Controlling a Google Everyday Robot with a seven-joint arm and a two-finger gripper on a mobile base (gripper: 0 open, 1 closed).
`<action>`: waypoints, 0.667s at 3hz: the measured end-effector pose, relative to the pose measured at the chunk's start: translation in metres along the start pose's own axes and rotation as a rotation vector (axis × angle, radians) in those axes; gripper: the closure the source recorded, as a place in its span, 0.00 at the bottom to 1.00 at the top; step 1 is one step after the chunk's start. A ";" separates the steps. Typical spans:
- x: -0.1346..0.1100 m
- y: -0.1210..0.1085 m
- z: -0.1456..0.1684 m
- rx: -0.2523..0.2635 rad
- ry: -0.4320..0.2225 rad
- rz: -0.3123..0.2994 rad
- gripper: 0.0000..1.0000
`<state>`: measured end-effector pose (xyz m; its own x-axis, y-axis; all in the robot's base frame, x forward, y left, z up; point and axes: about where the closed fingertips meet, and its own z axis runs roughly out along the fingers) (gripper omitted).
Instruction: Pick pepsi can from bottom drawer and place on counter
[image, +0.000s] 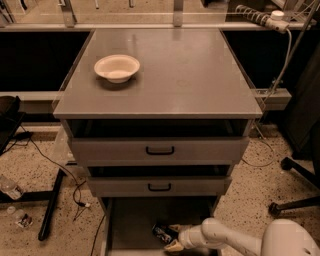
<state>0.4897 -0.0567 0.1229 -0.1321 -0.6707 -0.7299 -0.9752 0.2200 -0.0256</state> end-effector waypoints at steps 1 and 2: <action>0.000 0.000 0.000 0.000 0.000 0.000 0.66; 0.000 0.000 0.000 0.000 0.000 0.000 0.89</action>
Offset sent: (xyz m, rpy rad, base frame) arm 0.0000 0.0000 0.0000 0.0000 0.0000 0.0000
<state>0.4896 -0.0567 0.1230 -0.1321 -0.6705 -0.7300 -0.9752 0.2197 -0.0254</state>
